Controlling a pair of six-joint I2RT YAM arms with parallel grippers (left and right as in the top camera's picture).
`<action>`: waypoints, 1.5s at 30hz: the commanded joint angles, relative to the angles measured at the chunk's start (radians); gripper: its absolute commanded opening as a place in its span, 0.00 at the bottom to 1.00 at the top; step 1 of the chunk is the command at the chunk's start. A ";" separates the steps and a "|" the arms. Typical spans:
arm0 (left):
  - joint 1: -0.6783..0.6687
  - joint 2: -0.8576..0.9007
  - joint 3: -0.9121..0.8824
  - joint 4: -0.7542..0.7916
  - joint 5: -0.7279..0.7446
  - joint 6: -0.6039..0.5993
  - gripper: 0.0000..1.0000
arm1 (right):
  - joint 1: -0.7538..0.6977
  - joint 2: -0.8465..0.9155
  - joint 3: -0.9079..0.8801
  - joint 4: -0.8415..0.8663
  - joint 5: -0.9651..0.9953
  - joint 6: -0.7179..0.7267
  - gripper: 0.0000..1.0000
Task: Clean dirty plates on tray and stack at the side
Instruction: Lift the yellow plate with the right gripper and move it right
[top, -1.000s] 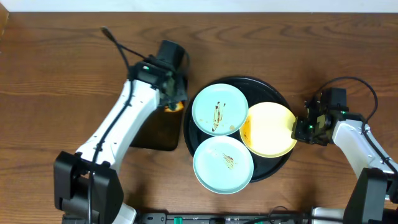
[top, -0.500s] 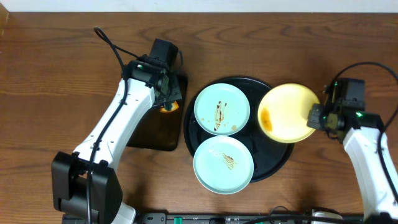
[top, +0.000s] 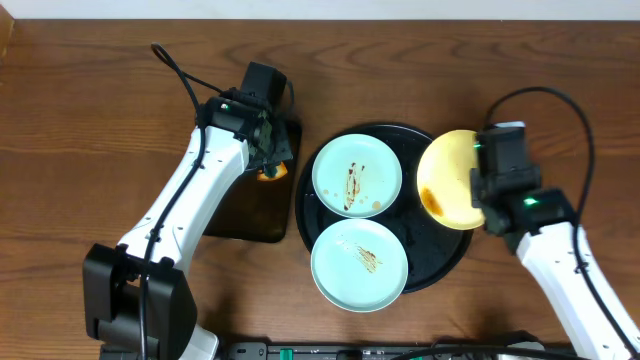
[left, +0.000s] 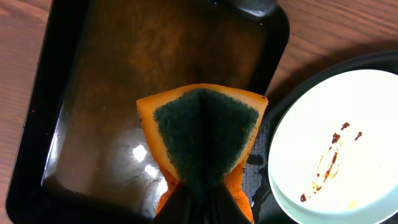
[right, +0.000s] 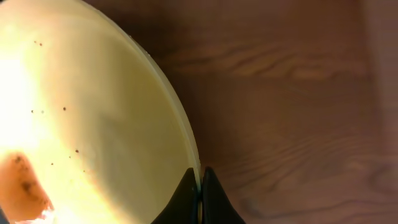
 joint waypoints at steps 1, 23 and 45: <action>0.005 -0.025 0.007 -0.002 -0.013 0.014 0.07 | 0.093 -0.013 0.016 0.017 0.211 -0.037 0.01; 0.005 -0.025 0.007 -0.003 -0.013 0.014 0.07 | 0.484 0.048 0.016 0.066 0.571 -0.375 0.01; 0.005 -0.025 0.007 -0.003 -0.013 0.014 0.08 | -0.005 0.053 0.016 0.127 0.181 0.022 0.01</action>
